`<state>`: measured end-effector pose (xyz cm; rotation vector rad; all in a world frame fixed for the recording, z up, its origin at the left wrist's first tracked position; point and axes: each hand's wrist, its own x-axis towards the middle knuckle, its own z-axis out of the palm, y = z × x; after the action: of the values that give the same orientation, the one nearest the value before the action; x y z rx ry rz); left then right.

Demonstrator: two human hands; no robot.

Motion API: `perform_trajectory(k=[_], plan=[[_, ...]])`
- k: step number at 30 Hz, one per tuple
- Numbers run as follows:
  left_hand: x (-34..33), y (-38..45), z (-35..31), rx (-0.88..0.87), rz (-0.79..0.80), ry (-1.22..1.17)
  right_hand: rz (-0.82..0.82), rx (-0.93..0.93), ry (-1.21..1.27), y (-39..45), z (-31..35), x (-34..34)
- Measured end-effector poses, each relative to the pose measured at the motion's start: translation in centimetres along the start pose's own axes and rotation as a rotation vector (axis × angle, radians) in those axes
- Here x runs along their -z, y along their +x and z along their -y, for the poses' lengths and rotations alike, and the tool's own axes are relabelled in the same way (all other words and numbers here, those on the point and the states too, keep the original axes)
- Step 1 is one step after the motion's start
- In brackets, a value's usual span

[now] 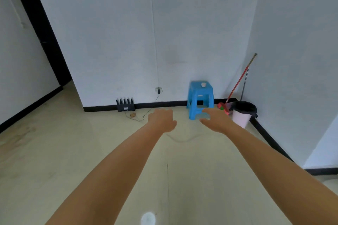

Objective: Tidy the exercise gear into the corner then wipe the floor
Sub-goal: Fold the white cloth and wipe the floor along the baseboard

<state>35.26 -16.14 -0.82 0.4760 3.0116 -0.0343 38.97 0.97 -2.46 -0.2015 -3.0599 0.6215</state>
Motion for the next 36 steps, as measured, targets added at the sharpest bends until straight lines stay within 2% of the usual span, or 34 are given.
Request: perform_trajectory(k=[7, 24, 28, 36], plan=[[4.2, 20.3, 0.4, -0.056, -0.037, 0.023, -0.033, -0.044, -0.046, 19.2, -1.8, 3.8], [2.5, 68.6, -7.3, -0.064, 0.094, 0.035, 0.118, -0.118, -0.068, 65.8, -18.7, 4.7], [2.2, 78.9, -7.7, -0.069, 0.134, 0.047, 0.157, -0.101, -0.084, 76.3, -21.5, 3.8], [-0.8, 103.0, -6.8, -0.104, 0.225, -0.01, 0.251, -0.209, -0.077, 98.0, -26.9, 1.2]])
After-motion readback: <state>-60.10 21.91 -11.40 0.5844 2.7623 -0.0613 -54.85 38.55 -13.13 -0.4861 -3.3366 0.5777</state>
